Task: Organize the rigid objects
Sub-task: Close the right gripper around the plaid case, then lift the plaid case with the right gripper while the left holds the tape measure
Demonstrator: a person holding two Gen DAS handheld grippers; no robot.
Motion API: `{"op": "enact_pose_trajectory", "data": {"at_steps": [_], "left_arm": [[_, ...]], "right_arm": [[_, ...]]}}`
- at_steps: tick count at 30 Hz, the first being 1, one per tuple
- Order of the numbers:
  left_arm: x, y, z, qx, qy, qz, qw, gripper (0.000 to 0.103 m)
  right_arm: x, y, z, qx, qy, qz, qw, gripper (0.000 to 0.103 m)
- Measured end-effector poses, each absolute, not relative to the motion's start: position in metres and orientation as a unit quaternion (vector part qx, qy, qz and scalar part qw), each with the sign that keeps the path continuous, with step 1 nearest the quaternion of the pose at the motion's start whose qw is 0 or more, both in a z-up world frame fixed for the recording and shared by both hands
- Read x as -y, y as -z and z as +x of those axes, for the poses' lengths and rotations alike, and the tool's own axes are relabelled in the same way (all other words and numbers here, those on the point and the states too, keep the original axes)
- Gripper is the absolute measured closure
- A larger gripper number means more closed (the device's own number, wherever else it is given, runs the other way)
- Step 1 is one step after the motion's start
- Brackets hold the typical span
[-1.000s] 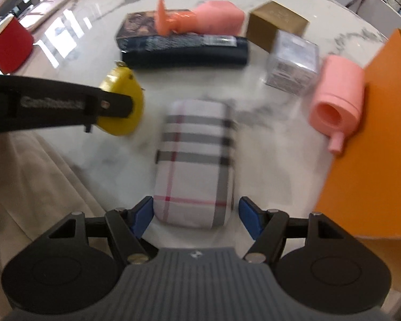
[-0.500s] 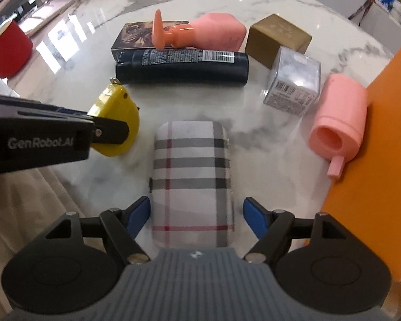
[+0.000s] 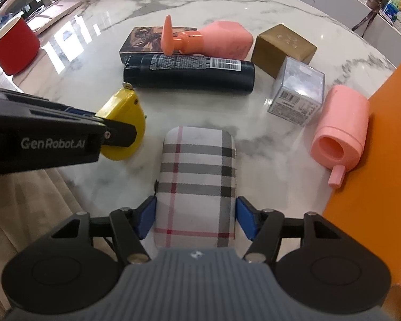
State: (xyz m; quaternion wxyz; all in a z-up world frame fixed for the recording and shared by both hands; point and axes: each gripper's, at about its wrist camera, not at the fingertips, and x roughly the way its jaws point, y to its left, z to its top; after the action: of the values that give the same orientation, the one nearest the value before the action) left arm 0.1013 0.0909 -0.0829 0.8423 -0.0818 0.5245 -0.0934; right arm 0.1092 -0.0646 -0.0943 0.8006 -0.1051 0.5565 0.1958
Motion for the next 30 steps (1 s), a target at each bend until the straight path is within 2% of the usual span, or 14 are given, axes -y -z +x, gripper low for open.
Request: {"op": "enact_pose_trajectory", "data": {"at_steps": [14, 21, 30], "left_arm": [[-0.091, 0.060, 0.090, -0.517, 0.081, -0.098, 0.847, 0.081], [-0.079, 0.022, 0.088, -0.485, 0.089, -0.090, 0.865, 0.081], [-0.022, -0.027, 0.097, -0.449, 0.145, -0.056, 0.880, 0.081]], "right_arm": [[0.084, 0.054, 0.095, -0.517, -0.201, -0.059, 0.830, 0.040], [0.102, 0.014, 0.087, -0.473, -0.201, -0.037, 0.857, 0.040], [0.157, -0.032, 0.088, -0.423, -0.157, -0.020, 0.892, 0.040]]}}
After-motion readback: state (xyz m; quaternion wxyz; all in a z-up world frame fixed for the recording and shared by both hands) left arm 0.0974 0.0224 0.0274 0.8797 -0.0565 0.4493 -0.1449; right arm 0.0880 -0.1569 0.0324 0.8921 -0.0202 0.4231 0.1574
